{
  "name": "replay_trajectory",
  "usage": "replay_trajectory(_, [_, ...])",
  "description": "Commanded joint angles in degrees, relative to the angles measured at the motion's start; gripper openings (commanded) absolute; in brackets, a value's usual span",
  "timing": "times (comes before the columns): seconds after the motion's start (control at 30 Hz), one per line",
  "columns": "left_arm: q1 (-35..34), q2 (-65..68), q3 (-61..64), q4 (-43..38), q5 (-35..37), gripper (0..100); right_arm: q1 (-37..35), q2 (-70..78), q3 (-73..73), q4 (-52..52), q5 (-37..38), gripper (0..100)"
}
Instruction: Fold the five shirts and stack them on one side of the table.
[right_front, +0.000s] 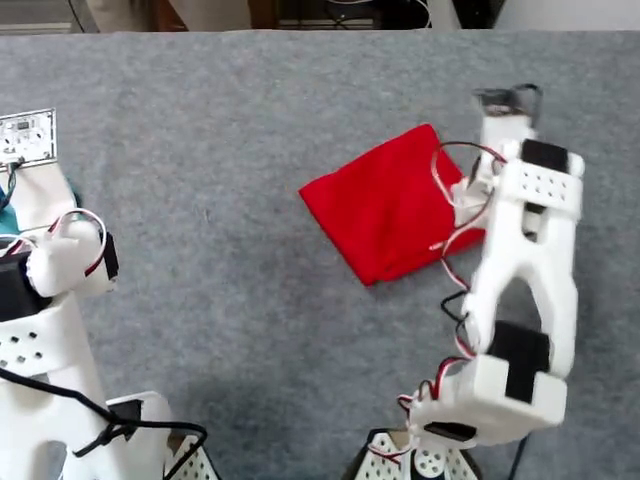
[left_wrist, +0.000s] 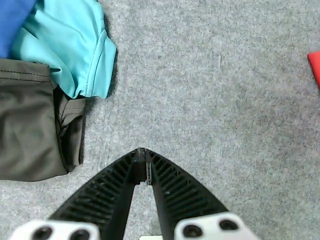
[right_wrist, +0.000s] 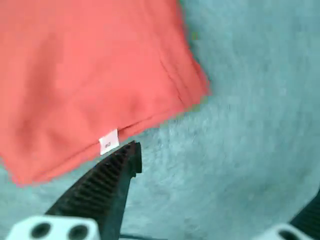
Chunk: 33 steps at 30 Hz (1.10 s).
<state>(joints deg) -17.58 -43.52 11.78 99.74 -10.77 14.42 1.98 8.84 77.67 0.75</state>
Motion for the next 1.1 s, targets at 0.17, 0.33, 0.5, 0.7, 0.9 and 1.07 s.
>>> replay_trajectory(0.17, [-0.26,-0.92,0.0,-0.7,-0.18,2,-3.38,-2.86,0.48,1.85,-20.22,50.4])
replay_trajectory(0.33, [-0.18,-0.92,0.0,-0.7,-0.18,2,-5.58,2.24,-1.8,-0.26,-34.02,50.4])
replay_trajectory(0.5, [-0.53,-0.92,0.0,-0.7,-0.09,2,-5.49,9.36,-5.32,-6.51,-37.27,50.4])
replay_trajectory(0.7, [-0.53,-0.92,0.0,-0.62,-0.09,2,-5.76,13.49,-7.87,-4.75,-38.42,50.4])
replay_trajectory(0.9, [-0.62,-0.92,0.0,-0.62,-0.09,2,-5.41,13.85,-12.88,-0.18,-50.64,50.4])
replay_trajectory(1.07, [-0.62,-0.92,0.0,-0.35,0.0,2,-5.85,13.93,-15.52,-2.64,-57.85,50.4])
